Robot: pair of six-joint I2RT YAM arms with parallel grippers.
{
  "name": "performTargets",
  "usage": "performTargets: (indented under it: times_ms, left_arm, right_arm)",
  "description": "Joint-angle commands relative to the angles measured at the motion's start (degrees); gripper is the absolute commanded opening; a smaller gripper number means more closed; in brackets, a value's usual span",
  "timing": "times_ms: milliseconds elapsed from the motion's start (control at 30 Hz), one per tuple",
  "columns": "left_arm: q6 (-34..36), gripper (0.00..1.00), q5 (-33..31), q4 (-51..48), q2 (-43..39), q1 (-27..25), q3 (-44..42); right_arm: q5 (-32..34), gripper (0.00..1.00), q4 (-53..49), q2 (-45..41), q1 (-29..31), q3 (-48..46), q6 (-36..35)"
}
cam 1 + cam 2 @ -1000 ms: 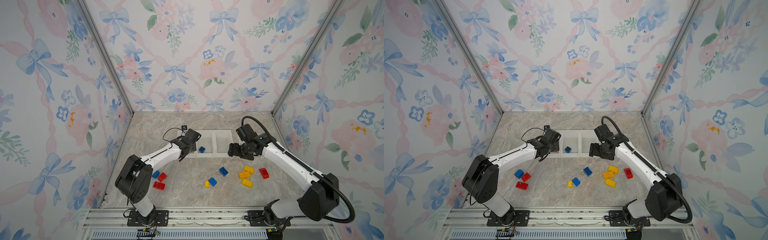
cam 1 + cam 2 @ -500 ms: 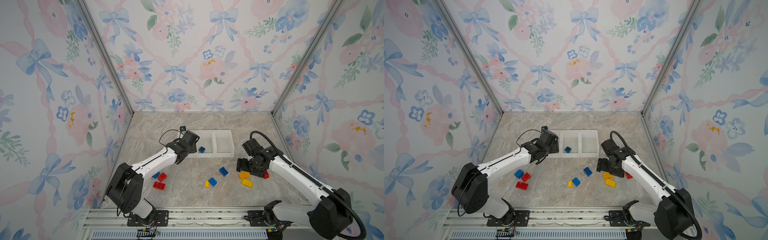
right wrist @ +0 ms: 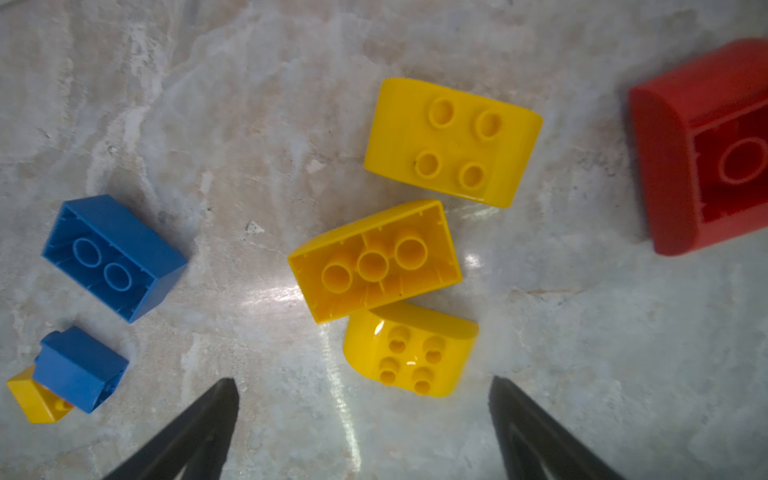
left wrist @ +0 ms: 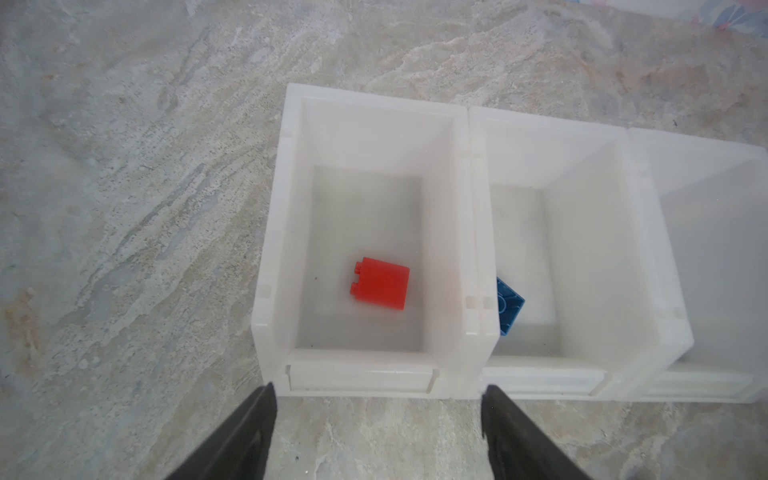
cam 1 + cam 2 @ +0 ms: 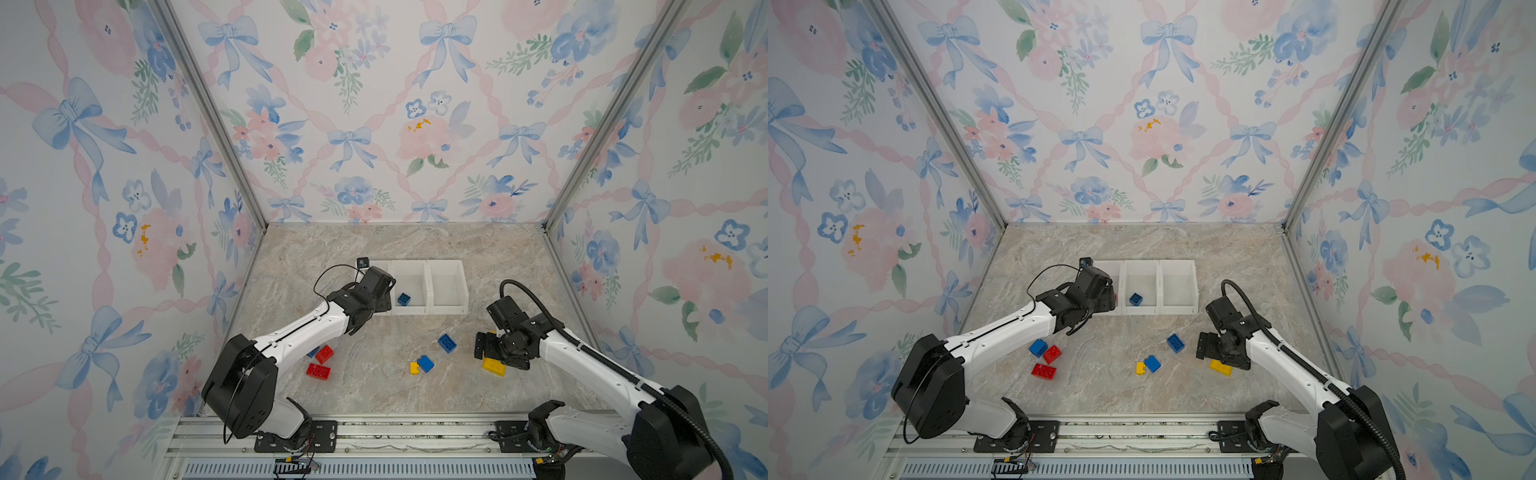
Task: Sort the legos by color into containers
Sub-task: 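Close the right gripper on a yellow brick while the left gripper draws back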
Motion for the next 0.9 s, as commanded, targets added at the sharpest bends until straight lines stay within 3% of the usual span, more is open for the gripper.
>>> performTargets:
  times_ms: [0,567,767,867]
  left_arm:
    - [-1.1,0.8,-0.3,-0.5,-2.3,-0.5,-1.4]
    - [-3.6,0.81,-1.5,-0.5,-7.0,-1.5,-5.4]
    - [-4.0,0.81,-1.8,-0.6,-7.7,-1.7,-6.0]
    - [-4.3,0.82,-1.9,-0.6,-8.2,-1.8,-6.3]
  right_arm:
    - [0.7,0.97,4.8,1.3,-0.5,-1.6,-2.7]
    - [-3.3,0.97,10.7,5.3,-2.6,-6.0,-5.4]
    - [-2.6,1.0,8.4,3.2,-0.1,-6.9,-3.7]
    - [-0.8,0.97,7.2,2.7,2.5,-6.8,-2.3]
